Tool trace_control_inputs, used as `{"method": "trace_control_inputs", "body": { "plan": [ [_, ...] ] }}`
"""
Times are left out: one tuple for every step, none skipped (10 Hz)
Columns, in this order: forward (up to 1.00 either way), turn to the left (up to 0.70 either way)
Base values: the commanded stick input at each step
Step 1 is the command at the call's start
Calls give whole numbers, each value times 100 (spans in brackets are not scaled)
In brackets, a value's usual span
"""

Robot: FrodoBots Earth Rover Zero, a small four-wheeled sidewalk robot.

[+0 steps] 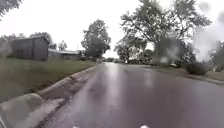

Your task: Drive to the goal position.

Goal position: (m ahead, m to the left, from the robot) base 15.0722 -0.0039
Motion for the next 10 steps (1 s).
{"method": "trace_control_inputs", "body": {
  "plan": [
    [50, 0],
    [50, 0],
    [50, 0],
    [50, 0],
    [50, 0],
    [50, 0],
    [50, 0],
    [50, 0],
    [50, 0],
    [50, 0]
  ]
}}
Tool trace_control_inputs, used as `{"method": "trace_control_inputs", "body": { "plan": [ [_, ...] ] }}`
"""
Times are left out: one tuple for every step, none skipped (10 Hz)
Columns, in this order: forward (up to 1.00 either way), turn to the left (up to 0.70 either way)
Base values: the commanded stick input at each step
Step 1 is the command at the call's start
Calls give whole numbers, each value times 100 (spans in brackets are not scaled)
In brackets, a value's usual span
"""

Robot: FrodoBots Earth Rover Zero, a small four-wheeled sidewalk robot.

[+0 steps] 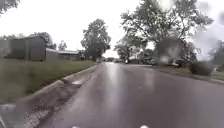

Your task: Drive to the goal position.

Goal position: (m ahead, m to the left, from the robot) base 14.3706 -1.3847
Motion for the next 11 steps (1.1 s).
{"method": "trace_control_inputs", "body": {
  "plan": [
    [50, 0],
    [50, 0],
    [50, 0],
    [50, 0],
    [50, 0],
    [50, 0],
    [50, 0],
    [50, 0],
    [50, 0],
    [50, 0],
    [50, 0]
  ]
}}
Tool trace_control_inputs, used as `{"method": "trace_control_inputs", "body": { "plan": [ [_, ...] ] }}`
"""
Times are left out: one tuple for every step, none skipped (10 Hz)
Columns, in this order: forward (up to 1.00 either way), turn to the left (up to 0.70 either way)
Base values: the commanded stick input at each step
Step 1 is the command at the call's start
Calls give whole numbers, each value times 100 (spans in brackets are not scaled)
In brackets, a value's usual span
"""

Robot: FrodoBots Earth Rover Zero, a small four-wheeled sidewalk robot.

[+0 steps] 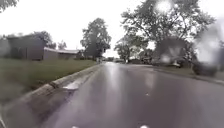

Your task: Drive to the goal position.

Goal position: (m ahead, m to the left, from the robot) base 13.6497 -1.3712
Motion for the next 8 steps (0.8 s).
{"method": "trace_control_inputs", "body": {
  "plan": [
    [50, 0],
    [50, 0],
    [50, 0],
    [50, 0],
    [50, 0],
    [50, 0],
    [50, 0],
    [50, 0]
  ]
}}
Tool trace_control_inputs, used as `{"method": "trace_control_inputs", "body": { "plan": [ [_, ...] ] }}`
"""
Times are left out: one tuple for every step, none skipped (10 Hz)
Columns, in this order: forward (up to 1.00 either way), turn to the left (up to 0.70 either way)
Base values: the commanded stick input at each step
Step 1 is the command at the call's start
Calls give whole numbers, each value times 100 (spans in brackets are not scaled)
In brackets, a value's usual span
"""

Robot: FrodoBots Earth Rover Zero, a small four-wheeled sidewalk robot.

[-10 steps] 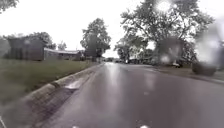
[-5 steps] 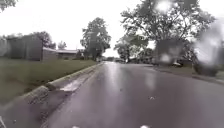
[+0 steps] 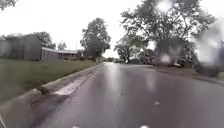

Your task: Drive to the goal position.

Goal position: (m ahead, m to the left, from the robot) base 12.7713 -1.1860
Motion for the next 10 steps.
{"method": "trace_control_inputs", "body": {
  "plan": [
    [50, 0],
    [50, 0],
    [50, 0],
    [50, 0],
    [50, 0],
    [50, 0],
    [50, 0],
    [50, 0],
    [50, 0],
    [50, 0]
  ]
}}
